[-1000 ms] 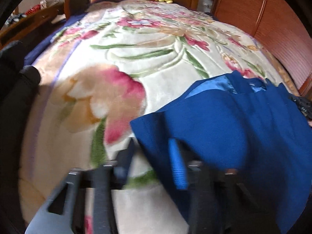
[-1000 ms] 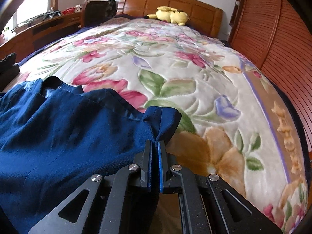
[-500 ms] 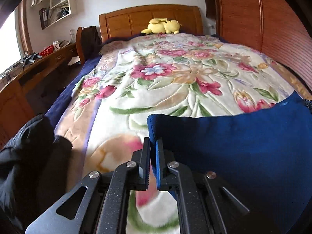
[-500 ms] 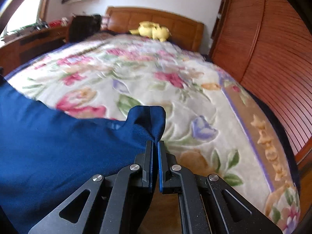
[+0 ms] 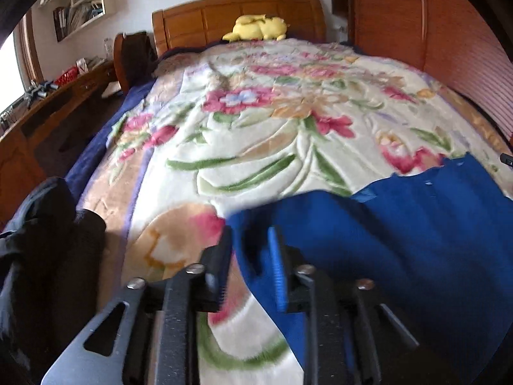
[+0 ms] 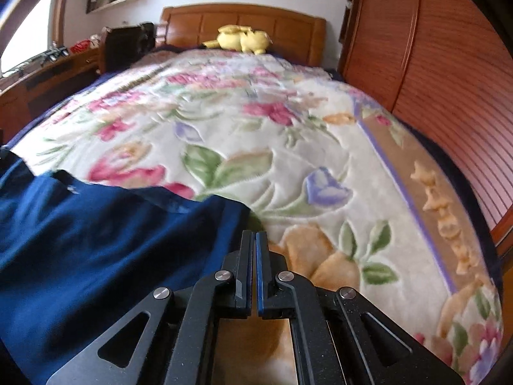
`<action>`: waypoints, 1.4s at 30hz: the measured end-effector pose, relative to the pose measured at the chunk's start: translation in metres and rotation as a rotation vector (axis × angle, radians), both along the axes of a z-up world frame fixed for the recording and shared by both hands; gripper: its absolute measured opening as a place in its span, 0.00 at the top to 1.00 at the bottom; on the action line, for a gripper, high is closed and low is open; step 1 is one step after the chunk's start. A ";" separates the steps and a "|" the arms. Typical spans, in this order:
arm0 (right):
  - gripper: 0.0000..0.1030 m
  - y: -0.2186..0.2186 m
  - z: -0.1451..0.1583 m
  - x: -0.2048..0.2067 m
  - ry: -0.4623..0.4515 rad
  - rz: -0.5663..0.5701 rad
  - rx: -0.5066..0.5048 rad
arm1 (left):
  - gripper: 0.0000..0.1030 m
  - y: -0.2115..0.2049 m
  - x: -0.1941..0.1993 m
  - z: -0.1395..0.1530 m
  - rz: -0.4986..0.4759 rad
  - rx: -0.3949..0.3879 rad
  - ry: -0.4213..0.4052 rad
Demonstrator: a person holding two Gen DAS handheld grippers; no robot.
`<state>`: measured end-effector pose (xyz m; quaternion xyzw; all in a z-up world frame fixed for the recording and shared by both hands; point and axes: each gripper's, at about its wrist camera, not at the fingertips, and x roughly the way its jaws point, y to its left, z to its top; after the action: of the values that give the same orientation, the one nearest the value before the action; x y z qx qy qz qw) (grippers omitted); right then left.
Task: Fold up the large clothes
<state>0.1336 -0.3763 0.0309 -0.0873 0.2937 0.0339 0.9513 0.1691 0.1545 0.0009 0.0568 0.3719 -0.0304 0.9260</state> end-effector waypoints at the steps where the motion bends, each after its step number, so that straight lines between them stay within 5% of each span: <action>1: 1.00 0.003 0.004 -0.012 -0.012 0.015 0.007 | 0.62 -0.001 -0.008 0.006 -0.006 -0.010 -0.016; 3: 1.00 0.006 0.006 -0.036 -0.029 0.034 0.001 | 0.56 -0.003 -0.024 0.017 -0.019 -0.046 -0.036; 7: 0.94 0.020 0.007 -0.080 -0.044 0.091 0.006 | 0.24 -0.018 -0.061 0.035 -0.050 -0.082 -0.093; 8: 0.92 0.022 0.007 -0.091 -0.048 0.100 0.008 | 0.24 -0.023 -0.071 0.038 -0.059 -0.086 -0.106; 13: 0.34 0.032 0.006 -0.136 -0.058 0.145 0.022 | 0.24 -0.056 -0.108 0.044 -0.122 -0.126 -0.135; 28: 0.27 0.042 -0.006 -0.196 -0.061 0.139 0.014 | 0.24 -0.150 -0.171 0.011 -0.224 -0.187 -0.139; 42: 0.19 0.041 -0.016 -0.203 -0.067 0.072 0.017 | 0.24 -0.177 -0.180 -0.026 -0.238 -0.140 -0.102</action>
<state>-0.0690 -0.3355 0.0147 -0.0907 0.2581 0.0678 0.9595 -0.0114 -0.0224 -0.0250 0.0371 0.3120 -0.1631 0.9352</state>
